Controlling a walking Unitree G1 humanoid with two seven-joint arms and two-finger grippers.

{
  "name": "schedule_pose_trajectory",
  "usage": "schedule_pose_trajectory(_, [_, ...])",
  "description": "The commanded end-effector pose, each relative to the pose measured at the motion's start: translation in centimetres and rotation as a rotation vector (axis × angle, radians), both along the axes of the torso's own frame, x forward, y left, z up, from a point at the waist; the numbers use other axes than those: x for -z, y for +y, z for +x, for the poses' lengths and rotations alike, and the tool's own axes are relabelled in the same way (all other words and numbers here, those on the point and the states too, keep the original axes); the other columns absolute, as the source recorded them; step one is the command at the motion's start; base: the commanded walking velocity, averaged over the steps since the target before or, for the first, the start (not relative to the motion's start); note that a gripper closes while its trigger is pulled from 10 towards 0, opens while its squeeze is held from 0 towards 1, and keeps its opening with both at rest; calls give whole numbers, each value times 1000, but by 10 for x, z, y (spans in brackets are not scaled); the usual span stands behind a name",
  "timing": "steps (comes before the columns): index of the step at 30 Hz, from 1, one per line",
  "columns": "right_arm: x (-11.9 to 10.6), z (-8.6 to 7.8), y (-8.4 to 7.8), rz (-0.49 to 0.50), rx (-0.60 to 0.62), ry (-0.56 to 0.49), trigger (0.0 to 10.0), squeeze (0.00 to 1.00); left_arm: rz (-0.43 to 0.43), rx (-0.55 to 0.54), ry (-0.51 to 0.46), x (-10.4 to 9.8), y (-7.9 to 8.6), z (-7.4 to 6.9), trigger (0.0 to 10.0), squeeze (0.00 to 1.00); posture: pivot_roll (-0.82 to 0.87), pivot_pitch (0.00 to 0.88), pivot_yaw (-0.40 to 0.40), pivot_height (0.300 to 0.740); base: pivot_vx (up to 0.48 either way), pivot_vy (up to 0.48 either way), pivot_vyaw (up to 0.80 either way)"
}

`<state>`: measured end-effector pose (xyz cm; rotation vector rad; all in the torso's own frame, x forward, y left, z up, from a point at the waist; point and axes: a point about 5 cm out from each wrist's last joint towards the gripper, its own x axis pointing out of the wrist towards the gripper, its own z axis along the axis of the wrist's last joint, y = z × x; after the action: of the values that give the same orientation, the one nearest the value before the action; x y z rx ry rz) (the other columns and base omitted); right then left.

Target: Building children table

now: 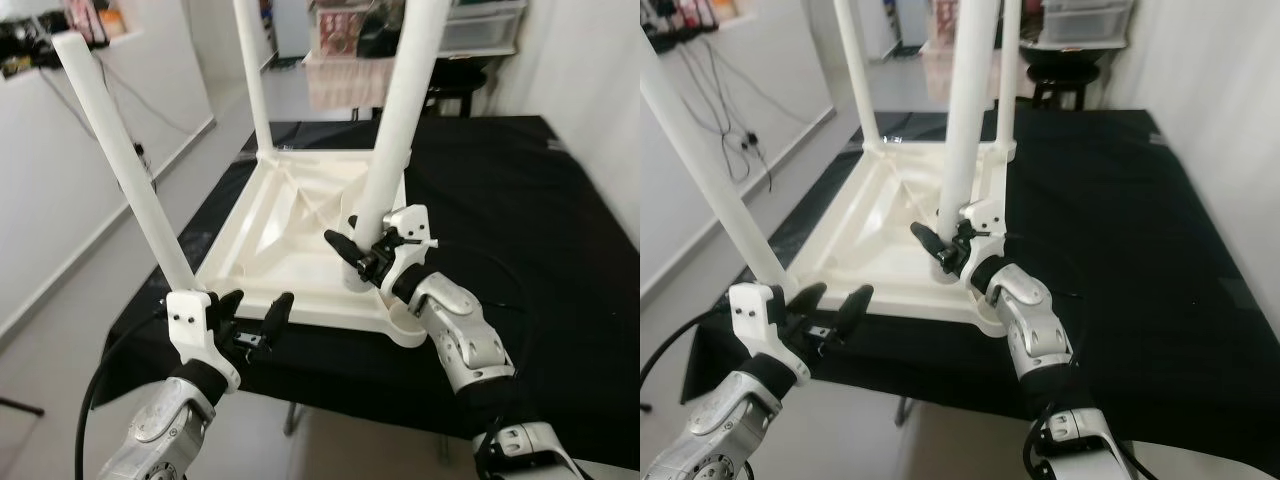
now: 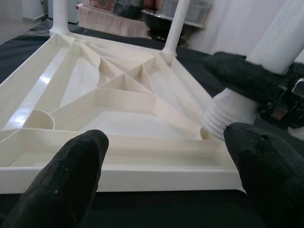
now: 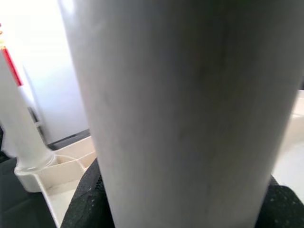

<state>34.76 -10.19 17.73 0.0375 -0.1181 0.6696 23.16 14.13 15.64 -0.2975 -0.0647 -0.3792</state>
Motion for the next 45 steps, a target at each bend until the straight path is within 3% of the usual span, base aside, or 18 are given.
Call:
schedule_pose_trajectory(1, [-7, -2, 1, -28, -40, -43, 10000, 0, 46, 44, -18, -4, -3, -3, 10000, 0, -69, 75, 24, 740, 0, 0, 0])
schedule_pose_trajectory(6, [-16, -4, 1, -81, -116, -99, 10000, 0, 82, 67, -27, -8, -2, -4, 10000, 0, -66, 102, 23, 740, 0, 0, 0])
schedule_pose_trajectory(14, [-35, 0, -4, -45, -207, -123, 10000, 0, 107, 59, -35, -14, 3, -3, 10000, 0, -63, 138, 24, 740, 0, 0, -557])
schedule_pose_trajectory(16, [-44, -3, 0, -48, -287, -144, 10000, 0, 113, 58, -42, -17, 3, -4, 10000, 0, -66, 157, 31, 740, 0, 0, -800])
schedule_pose_trajectory(18, [-44, -3, 0, -48, -287, -144, 10000, 0, 113, 58, -42, -17, 3, -4, 10000, 0, -66, 157, 31, 740, 0, 0, -800])
schedule_pose_trajectory(19, [-51, -6, 7, -37, -394, -145, 10000, 0, 137, 64, -48, -19, 3, -4, 10000, 0, -60, 173, 37, 740, 0, 0, -800])
schedule_pose_trajectory(22, [-55, -5, 10, -29, -443, -145, 10000, 0, 156, 64, -51, -21, 4, -4, 10000, 0, -56, 178, 35, 740, 0, 0, -800])
schedule_pose_trajectory(32, [-69, 10, 6, 17, -389, -148, 10000, 0, 214, 53, -60, -24, 7, -8, 10000, 0, -51, 201, 32, 740, 0, 0, -480])
schedule_pose_trajectory(36, [-62, 5, 3, -58, -435, -168, 10000, 0, 306, 146, -52, -25, 1, -25, 10000, 0, -36, 225, 34, 740, 0, 0, 0])
schedule_pose_trajectory(41, [-55, -3, 5, -86, -564, -183, 10000, 0, 316, 168, -46, -28, 0, -35, 10000, 0, -23, 240, 39, 740, 0, 0, 0])
schedule_pose_trajectory(44, [-53, -6, 7, -66, -652, -173, 10000, 0, 346, 185, -36, -28, 2, -44, 10000, 0, -13, 251, 37, 740, 0, 0, 0])
schedule_pose_trajectory(45, [-56, -8, 3, 3, -720, -186, 10000, 0, 355, 199, -30, -28, 2, -48, 10000, 0, -6, 257, 40, 740, 0, 0, 0])
